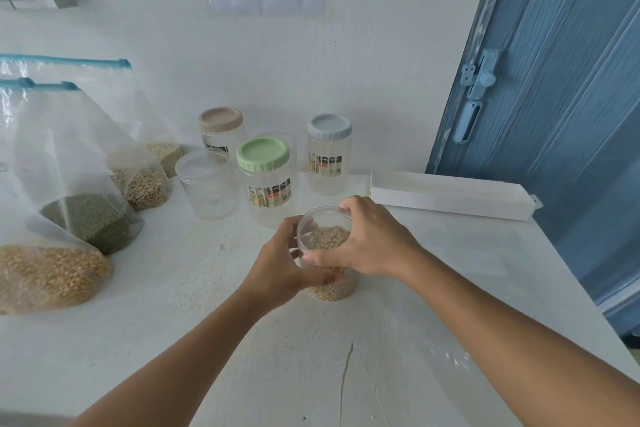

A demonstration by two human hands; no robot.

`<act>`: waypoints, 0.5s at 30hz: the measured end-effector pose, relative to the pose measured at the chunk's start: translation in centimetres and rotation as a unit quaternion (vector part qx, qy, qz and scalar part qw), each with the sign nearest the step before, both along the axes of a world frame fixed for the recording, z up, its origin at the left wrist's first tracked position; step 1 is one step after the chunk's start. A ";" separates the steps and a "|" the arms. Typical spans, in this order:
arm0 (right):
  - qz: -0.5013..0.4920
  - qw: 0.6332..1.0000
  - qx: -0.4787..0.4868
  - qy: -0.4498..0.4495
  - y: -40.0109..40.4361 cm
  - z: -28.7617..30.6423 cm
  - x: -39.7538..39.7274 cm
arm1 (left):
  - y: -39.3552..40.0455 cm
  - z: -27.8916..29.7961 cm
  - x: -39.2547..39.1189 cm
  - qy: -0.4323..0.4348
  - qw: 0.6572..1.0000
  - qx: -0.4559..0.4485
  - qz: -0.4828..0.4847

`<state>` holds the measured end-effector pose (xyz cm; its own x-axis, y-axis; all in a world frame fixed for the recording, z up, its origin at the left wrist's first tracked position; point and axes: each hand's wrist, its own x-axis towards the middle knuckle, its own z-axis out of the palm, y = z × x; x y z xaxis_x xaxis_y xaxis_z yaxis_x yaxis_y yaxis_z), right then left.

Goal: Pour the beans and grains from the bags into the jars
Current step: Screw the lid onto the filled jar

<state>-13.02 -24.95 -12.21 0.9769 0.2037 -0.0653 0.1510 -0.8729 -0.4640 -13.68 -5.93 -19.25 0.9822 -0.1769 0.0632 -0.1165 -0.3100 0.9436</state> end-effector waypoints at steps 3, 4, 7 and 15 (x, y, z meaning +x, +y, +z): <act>-0.034 0.998 -0.027 -0.043 1.1 -0.6 -0.2 | -0.5 -0.1 -0.7 -0.017 1.000 -0.002 0.020; -0.041 0.998 -0.023 -0.046 1.3 -0.8 -0.2 | -0.6 -0.1 -0.8 -0.020 1.000 -0.001 0.024; -0.042 0.998 -0.007 -0.035 1.2 -1.0 -0.1 | -0.7 -0.1 -0.8 -0.028 0.999 -0.002 0.030; -0.036 0.998 -0.008 -0.055 1.4 -0.7 2.3 | 2.9 -0.2 1.7 -0.013 0.998 0.054 0.033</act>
<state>-10.68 -23.53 -12.91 0.9902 0.1331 0.0414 0.1378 -0.8902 -0.4342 -11.99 -3.04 -19.49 0.9902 -0.1189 0.0736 -0.1171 -0.4175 0.9011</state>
